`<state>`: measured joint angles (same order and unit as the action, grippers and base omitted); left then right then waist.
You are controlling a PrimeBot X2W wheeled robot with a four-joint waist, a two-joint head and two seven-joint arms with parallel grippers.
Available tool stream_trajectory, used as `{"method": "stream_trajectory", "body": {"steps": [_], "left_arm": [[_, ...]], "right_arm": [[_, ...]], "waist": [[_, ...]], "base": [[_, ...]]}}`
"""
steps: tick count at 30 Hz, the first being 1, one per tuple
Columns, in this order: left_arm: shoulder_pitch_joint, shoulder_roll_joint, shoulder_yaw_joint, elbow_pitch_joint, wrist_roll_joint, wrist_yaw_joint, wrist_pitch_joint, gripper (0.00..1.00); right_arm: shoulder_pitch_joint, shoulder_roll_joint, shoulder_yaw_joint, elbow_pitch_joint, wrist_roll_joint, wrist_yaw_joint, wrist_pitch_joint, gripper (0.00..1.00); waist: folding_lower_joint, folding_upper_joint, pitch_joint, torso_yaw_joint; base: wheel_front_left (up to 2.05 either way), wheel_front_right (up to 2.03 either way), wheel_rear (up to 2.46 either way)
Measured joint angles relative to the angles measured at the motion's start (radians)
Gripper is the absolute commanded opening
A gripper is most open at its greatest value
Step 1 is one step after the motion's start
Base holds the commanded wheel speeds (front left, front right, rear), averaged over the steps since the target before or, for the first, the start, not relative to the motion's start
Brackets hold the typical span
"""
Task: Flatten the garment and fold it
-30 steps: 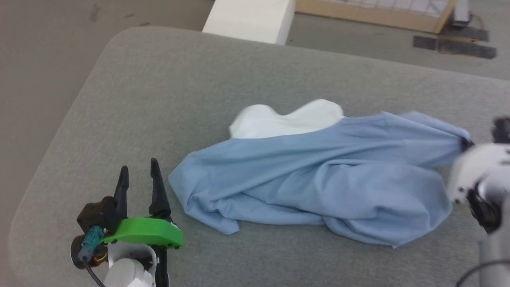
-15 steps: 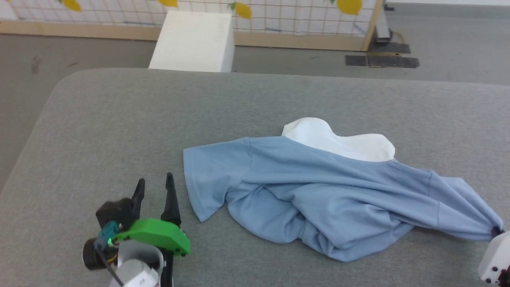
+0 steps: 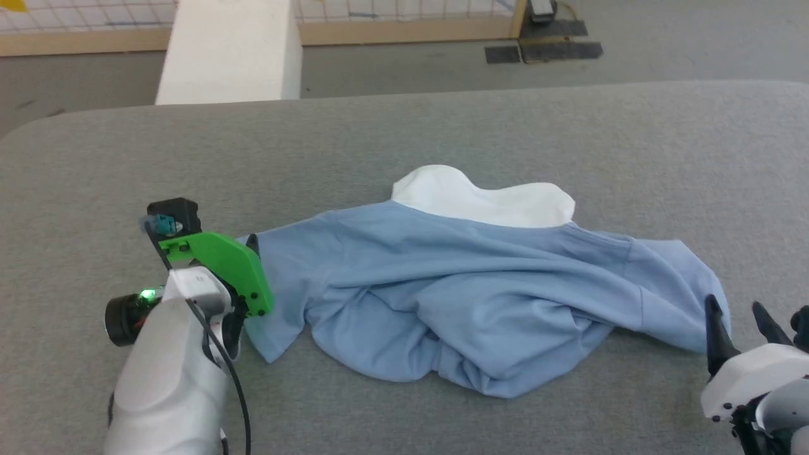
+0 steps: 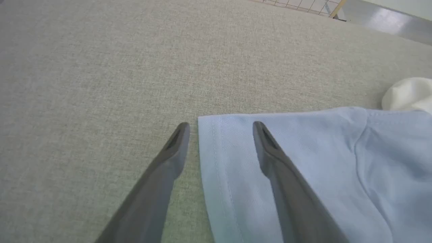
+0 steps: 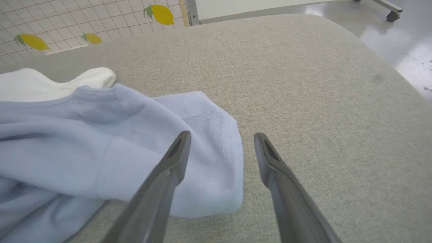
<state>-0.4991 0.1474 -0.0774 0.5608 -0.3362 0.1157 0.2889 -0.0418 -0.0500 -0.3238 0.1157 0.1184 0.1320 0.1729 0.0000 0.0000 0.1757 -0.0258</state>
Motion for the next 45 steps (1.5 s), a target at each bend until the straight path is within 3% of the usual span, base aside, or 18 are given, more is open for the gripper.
{"method": "stream_trajectory", "body": {"steps": [7, 12, 13, 15, 20, 29, 35, 41, 45], "left_arm": [[-0.054, 0.049, 0.008, 0.092, 0.000, 0.036, 0.114, 1.00], [-0.076, 0.069, 0.014, 0.111, -0.020, 0.031, 0.194, 1.00], [-0.079, 0.077, 0.012, 0.113, -0.025, 0.022, 0.219, 0.96], [-0.085, 0.092, 0.004, 0.114, -0.029, -0.002, 0.277, 0.00], [-0.080, 0.092, -0.012, 0.076, -0.070, -0.056, 0.356, 0.00], [0.038, 0.087, -0.005, -0.070, -0.074, -0.062, 0.247, 0.00], [0.079, 0.091, -0.022, -0.127, -0.077, -0.072, 0.251, 0.00], [0.090, 0.081, -0.045, -0.158, -0.078, -0.072, 0.271, 0.00], [0.091, 0.077, -0.060, -0.168, -0.080, -0.081, 0.282, 0.00]], "right_arm": [[-0.004, 0.000, 0.066, -0.013, 0.015, 0.000, -0.033, 1.00], [-0.004, 0.000, 0.086, -0.032, 0.024, 0.000, -0.032, 1.00], [-0.004, 0.000, 0.086, -0.036, 0.024, 0.000, -0.032, 1.00], [-0.004, 0.000, 0.088, -0.043, 0.024, 0.000, -0.026, 1.00], [-0.005, 0.000, 0.081, -0.084, 0.012, 0.000, -0.006, 1.00], [-0.118, 0.000, 0.057, -0.109, -0.090, 0.000, 0.004, 1.00], [-0.264, -0.045, 0.051, 0.053, -0.142, 0.000, 0.104, 1.00], [-0.372, -0.101, 0.043, 0.274, -0.118, 0.000, 0.331, 1.00], [-0.405, -0.114, 0.057, 0.345, -0.102, 0.000, 0.469, 1.00]], "waist": [[0.0000, 0.0000, 0.042, -0.062], [0.0000, 0.0000, 0.062, -0.097], [0.0000, 0.0000, 0.065, -0.103], [0.0000, 0.0000, 0.068, -0.110], [0.0000, 0.0000, 0.064, -0.103], [0.0000, 0.0000, 0.048, -0.053], [0.0000, 0.0000, 0.043, -0.009], [0.0001, 0.0000, 0.048, 0.038], [0.0000, 0.0000, 0.056, 0.062]], "base": [[0.00, 0.00, 0.00], [0.00, 0.00, 0.00], [0.00, 0.00, 0.00], [0.00, 0.00, 0.00], [0.00, 0.00, 0.00], [0.00, 0.00, 0.00], [0.00, 0.00, 0.00], [0.00, 0.00, 0.00], [0.00, 0.00, 0.00]]}}
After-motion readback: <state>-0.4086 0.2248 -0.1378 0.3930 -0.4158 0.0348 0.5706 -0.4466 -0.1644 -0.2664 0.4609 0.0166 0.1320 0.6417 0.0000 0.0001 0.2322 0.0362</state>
